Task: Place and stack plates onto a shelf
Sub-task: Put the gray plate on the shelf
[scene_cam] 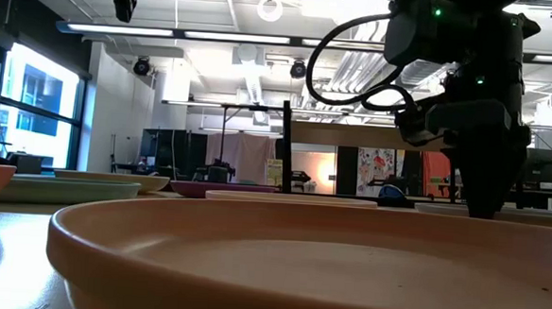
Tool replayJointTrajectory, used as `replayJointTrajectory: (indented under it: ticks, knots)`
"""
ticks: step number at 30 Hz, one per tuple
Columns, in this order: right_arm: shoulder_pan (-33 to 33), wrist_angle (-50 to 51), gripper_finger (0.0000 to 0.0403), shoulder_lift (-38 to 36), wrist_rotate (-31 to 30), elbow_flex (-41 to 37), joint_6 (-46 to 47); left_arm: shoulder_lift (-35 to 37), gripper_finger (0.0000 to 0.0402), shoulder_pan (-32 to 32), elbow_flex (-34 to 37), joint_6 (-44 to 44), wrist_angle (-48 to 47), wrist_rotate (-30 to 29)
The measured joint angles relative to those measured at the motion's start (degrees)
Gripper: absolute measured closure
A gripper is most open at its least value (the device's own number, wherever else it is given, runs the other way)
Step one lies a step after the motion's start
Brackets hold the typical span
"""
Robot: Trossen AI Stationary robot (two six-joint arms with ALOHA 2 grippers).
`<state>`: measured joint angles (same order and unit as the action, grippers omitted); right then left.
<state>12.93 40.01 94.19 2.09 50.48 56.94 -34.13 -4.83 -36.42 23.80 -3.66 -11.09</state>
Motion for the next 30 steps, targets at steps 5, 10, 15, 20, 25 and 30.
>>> replayJointTrajectory:
  ticks: [5,10,15,20,25,30]
  knots:
    - [0.0,0.0,0.0398,-0.1,0.9,0.0,0.0,0.0,0.0305,0.0,0.0,0.0,0.0,0.0]
    - [0.0,0.1,0.0399,-0.1,2.6,0.0,0.0,0.0,0.0305,0.0,0.0,0.0,0.0,0.0]
    - [0.1,0.1,0.0401,-0.2,5.7,0.0,0.4,0.0,0.0305,0.0,0.0,-0.2,0.0,0.0]
    - [1.2,0.5,0.0402,-1.4,7.9,0.0,1.1,0.0,0.0305,0.0,0.0,-0.5,0.0,0.0]
    - [1.9,1.5,0.0403,-4.9,8.0,0.0,1.7,0.0,0.0305,0.0,0.0,-0.9,0.0,0.0]
    - [2.0,1.6,0.0402,-9.5,8.0,0.0,1.7,0.0,0.0305,0.0,0.0,-0.9,0.0,0.0]
